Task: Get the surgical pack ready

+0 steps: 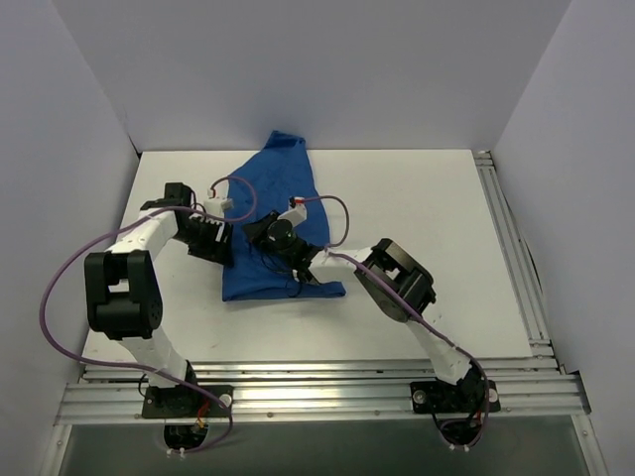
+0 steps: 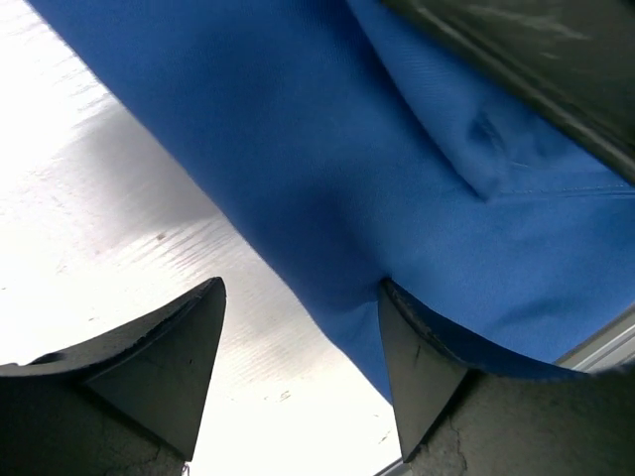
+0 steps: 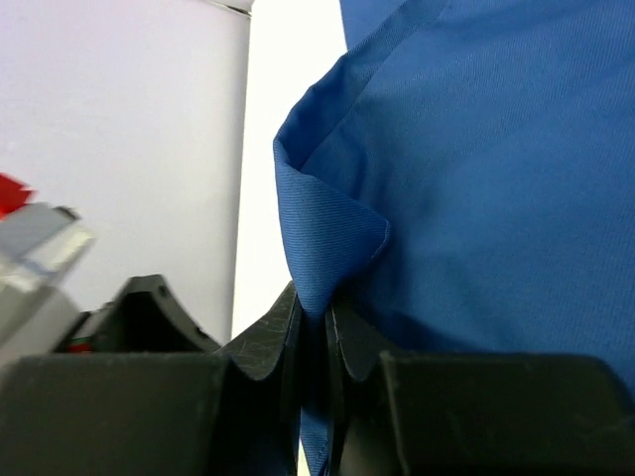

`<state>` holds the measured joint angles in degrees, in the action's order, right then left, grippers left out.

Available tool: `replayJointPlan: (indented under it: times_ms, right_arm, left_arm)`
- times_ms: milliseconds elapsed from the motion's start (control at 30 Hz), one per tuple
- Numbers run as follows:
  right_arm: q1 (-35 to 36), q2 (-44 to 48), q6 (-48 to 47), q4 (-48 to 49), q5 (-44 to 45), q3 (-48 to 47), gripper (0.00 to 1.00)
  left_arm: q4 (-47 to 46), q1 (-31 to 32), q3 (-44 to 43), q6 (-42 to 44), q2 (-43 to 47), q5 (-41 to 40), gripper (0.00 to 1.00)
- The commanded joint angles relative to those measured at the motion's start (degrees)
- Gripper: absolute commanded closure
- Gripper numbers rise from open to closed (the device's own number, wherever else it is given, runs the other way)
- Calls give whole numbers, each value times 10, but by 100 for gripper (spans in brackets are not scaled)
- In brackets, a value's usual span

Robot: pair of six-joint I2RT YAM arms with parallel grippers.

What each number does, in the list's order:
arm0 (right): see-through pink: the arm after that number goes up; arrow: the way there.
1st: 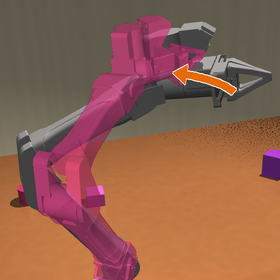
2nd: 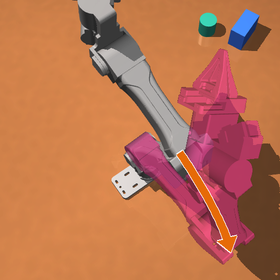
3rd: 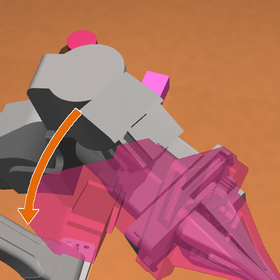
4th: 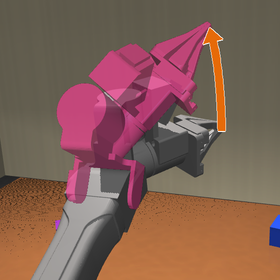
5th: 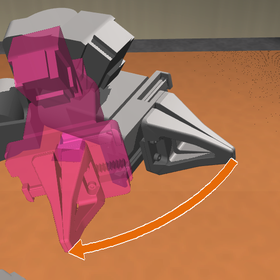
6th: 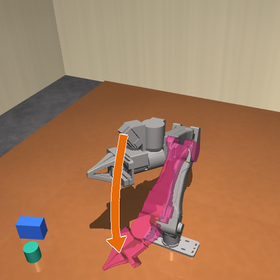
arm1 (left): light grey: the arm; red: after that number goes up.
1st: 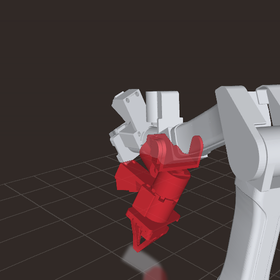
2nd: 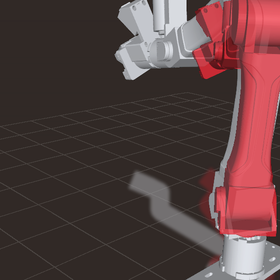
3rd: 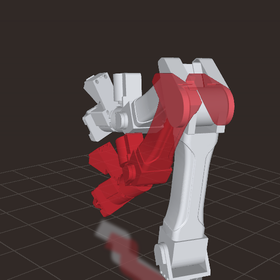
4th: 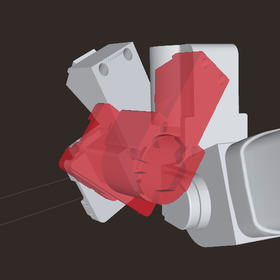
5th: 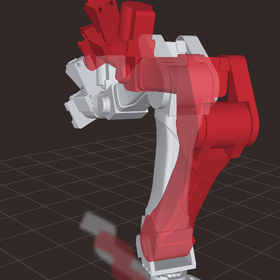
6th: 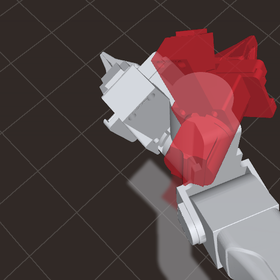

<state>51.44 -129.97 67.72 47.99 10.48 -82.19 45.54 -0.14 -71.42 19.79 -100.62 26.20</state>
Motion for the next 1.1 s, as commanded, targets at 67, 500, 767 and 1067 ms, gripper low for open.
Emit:
replayJointPlan:
  times_ms: [67, 500, 767, 1067]
  right_arm:
    - [9, -15, -16, -9, -25, -75, 85]
    - [-24, 90, -146, -120, -99, -110, 44]
    - [-76, 264, -291, -275, -133, 14, 45]
    - [-98, 383, -380, -373, -238, 170, 52]
  left_arm:
    - [17, -43, -33, 40, 27, 59, 26]
    - [49, -72, -107, 34, 31, 84, 7]
    - [-13, -71, -170, -55, -57, 46, 6]
    - [-2, -68, -208, -66, -142, 66, 29]
